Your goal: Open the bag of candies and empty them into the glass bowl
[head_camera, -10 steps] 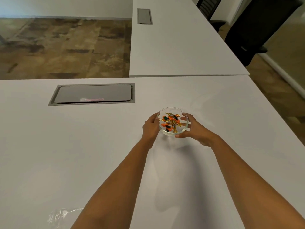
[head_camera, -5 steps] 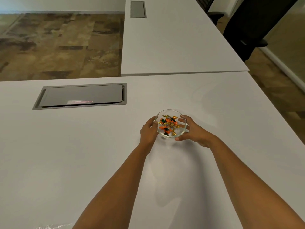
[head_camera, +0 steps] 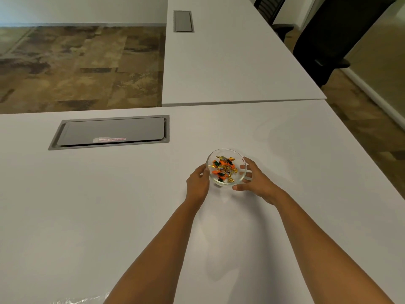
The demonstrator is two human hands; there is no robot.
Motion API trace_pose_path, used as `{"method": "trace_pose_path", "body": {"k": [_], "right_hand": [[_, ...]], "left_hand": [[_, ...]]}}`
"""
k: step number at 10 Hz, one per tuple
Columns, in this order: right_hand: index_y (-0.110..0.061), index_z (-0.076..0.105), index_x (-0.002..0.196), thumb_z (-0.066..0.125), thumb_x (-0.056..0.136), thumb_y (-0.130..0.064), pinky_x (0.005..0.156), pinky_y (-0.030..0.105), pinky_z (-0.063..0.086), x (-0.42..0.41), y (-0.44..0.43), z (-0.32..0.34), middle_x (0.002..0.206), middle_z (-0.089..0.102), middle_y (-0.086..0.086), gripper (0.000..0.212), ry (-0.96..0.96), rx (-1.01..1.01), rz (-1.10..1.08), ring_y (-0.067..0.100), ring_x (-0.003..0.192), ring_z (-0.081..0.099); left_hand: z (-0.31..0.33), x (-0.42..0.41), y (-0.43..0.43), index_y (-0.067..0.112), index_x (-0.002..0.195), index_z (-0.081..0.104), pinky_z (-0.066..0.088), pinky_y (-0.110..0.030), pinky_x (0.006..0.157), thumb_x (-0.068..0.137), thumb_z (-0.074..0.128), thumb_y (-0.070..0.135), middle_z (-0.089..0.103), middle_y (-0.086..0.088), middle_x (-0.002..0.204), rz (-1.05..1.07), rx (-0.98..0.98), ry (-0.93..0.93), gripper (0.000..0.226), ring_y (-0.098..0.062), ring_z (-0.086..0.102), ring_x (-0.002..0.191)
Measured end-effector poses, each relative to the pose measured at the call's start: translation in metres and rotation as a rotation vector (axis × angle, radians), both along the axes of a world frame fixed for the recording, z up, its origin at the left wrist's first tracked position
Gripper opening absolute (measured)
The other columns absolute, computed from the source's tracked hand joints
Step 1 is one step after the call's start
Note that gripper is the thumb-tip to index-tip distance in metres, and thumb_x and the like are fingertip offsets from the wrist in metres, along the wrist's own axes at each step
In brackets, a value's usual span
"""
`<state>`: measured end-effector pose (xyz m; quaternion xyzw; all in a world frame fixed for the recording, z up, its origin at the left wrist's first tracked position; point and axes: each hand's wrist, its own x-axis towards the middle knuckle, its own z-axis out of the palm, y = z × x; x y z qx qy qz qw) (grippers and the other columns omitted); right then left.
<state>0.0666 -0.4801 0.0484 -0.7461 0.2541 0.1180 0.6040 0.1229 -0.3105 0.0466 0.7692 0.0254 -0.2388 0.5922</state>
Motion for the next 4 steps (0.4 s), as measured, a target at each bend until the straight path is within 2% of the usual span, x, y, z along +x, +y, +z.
{"method": "trace_pose_path", "body": {"k": [1,3,4], "right_hand": [[-0.022,0.015,0.146,0.075,0.071,0.003,0.098,0.032,0.039,-0.007,0.009,0.003,0.15,0.03,0.007,0.099,-0.023,-0.024,-0.047,0.028,0.13,0.04],[-0.022,0.012,0.147,0.07,0.079,-0.004,0.107,0.041,0.036,-0.026,0.027,0.012,0.152,0.027,0.008,0.09,-0.033,-0.064,-0.093,0.027,0.135,0.035],[-0.021,0.015,0.146,0.066,0.084,-0.012,0.106,0.04,0.036,-0.039,0.039,0.019,0.15,0.031,0.008,0.081,-0.051,-0.104,-0.136,0.025,0.134,0.036]], "left_hand": [[0.006,-0.006,0.005,0.014,0.132,0.053,0.043,-0.045,0.107,0.098,0.038,0.026,0.057,-0.009,0.136,-0.012,-0.005,0.013,0.039,-0.027,0.052,0.123],[0.019,-0.021,0.023,0.016,0.131,0.052,0.043,-0.043,0.106,0.098,0.039,0.029,0.057,-0.011,0.135,-0.09,0.01,0.004,0.039,-0.026,0.052,0.123],[0.021,-0.029,0.036,0.014,0.135,0.048,0.038,-0.037,0.111,0.098,0.038,0.03,0.052,-0.009,0.141,-0.106,0.046,-0.024,0.042,-0.024,0.048,0.129]]}}
